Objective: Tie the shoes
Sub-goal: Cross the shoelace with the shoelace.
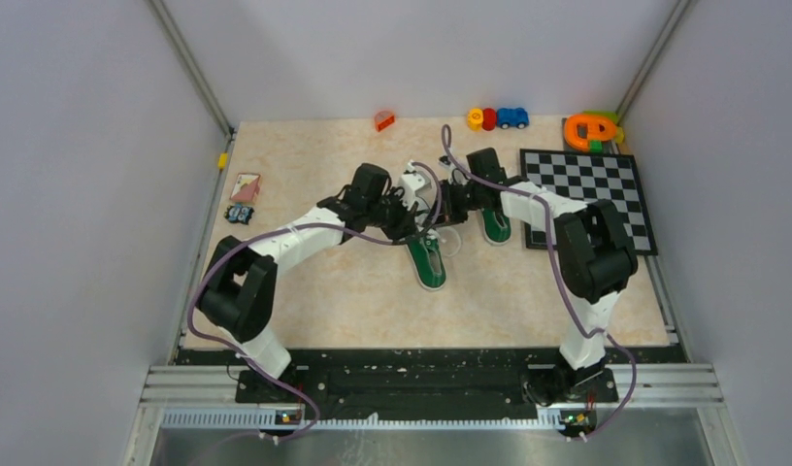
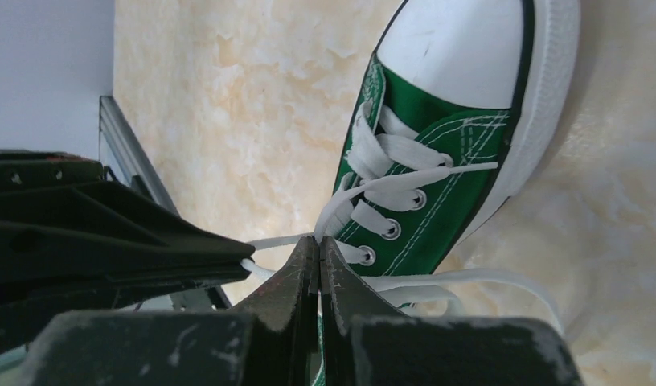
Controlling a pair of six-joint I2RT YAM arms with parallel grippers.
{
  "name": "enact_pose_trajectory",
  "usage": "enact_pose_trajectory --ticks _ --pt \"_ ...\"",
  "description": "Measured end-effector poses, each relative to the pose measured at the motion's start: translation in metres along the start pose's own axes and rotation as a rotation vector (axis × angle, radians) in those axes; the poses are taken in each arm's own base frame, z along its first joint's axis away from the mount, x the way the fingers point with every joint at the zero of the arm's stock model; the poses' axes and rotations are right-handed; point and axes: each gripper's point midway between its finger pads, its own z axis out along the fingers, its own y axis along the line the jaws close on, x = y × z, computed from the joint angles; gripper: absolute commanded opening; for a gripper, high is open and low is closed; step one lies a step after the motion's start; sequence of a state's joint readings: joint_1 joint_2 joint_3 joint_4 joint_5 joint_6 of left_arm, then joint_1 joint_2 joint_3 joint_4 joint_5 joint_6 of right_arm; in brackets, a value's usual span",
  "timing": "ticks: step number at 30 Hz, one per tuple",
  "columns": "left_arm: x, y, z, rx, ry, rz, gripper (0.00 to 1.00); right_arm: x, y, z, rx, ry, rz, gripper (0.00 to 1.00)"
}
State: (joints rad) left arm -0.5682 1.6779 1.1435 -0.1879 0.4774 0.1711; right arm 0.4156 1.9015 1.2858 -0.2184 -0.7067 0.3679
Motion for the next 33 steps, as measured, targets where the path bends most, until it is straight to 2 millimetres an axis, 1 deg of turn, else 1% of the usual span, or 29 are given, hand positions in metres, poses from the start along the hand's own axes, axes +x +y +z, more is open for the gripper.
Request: enact_pose_trajectory --ticks 5,10,17,24,29,33 --pt "-0.010 0.005 -0.004 -0.016 -0.039 0.000 0.00 0.007 0.009 0.000 -0.060 0.033 0.008 0.00" --pt "-0.014 0.007 -0.004 -0.021 -0.058 0.009 0.00 0.009 0.016 0.001 -0.112 0.057 0.011 0.00" --pt "-0.017 0.010 -0.004 -0.026 -0.070 0.012 0.00 0.013 0.014 0.011 -0.159 0.100 0.029 0.00" --pt "-0.014 0.018 -0.003 -0.061 -0.059 -0.002 0.00 0.017 0.020 0.010 -0.215 0.126 0.015 0.00" --pt "-0.004 0.024 0.004 -0.078 -0.034 -0.020 0.00 0.020 0.027 0.008 -0.261 0.140 0.001 0.00" --pt "-0.001 0.025 0.006 -0.083 -0.026 -0.034 0.00 0.022 0.031 0.006 -0.289 0.147 -0.012 0.00"
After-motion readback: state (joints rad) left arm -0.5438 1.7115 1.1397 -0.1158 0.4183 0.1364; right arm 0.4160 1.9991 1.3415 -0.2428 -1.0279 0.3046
